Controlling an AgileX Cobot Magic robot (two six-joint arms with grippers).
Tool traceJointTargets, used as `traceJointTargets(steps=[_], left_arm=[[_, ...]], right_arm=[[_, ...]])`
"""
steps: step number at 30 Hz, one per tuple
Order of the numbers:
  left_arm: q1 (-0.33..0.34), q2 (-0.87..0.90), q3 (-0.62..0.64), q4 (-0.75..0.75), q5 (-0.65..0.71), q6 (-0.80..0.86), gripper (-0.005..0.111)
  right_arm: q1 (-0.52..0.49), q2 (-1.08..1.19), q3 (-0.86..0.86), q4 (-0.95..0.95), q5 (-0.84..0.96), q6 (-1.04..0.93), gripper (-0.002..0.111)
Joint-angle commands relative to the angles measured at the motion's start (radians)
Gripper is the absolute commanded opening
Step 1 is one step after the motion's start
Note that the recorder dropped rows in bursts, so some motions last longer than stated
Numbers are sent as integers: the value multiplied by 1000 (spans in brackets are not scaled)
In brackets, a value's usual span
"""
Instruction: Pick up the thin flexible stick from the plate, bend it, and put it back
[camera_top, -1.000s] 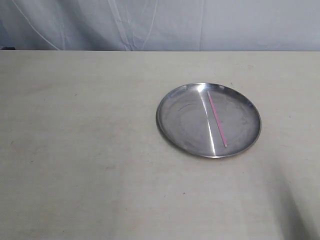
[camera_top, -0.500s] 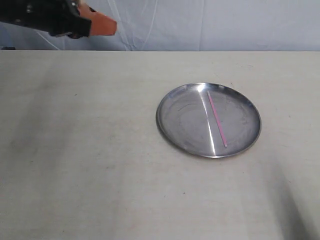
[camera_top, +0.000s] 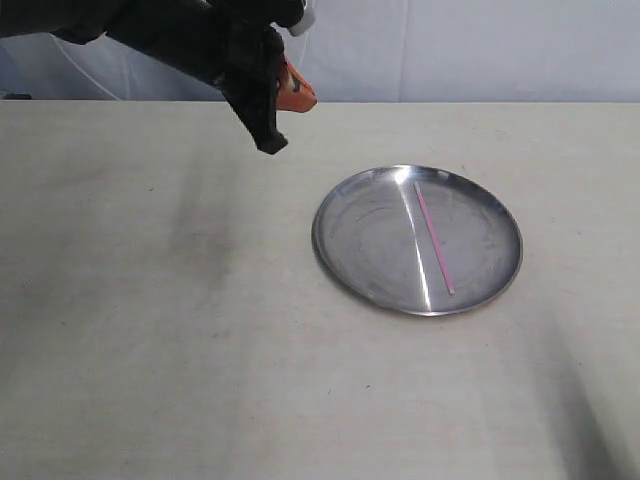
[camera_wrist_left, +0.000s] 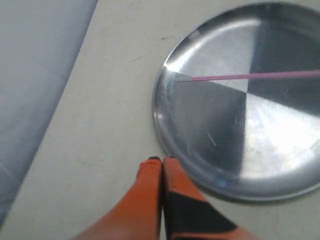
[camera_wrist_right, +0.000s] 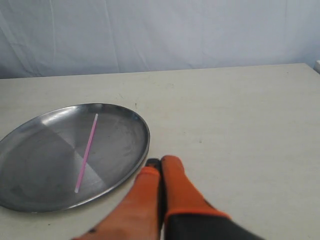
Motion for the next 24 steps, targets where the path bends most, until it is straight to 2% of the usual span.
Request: traceJointTargets(steps=[1,5,9,11,14,16,19,21,24], left_arm=[[10,7,-10,-12,-14,-380,0],[46,-8,-8,-33,40,-481,0],[107,-79,56,-183,43,-445,0],[137,-127,108,-259,62,-386,0],[172,-217,214,-365,93,-291,0],[185,-275,284,-406,96,-249,0],[187,-345,367,-437,81,-221,0],[187,-382,418,-473,79,-198,0],[185,-422,485,-520,81,-161,0]], right_arm=[[-6,-8,4,2,-8,1,-1],[-6,-8,4,2,-10,1,-1],[-6,-8,4,-11,-130,1,-1],[-6,-8,4,90,-299,73,-1],[-6,-8,4,392,-485,354,-1],[-6,-8,4,480,-492,387,-1],[-6,-8,-24,455,-464,384,-1],[-4,7,-85,446,-375,378,-1],[-4,158,-261,341,-161,325,-1]])
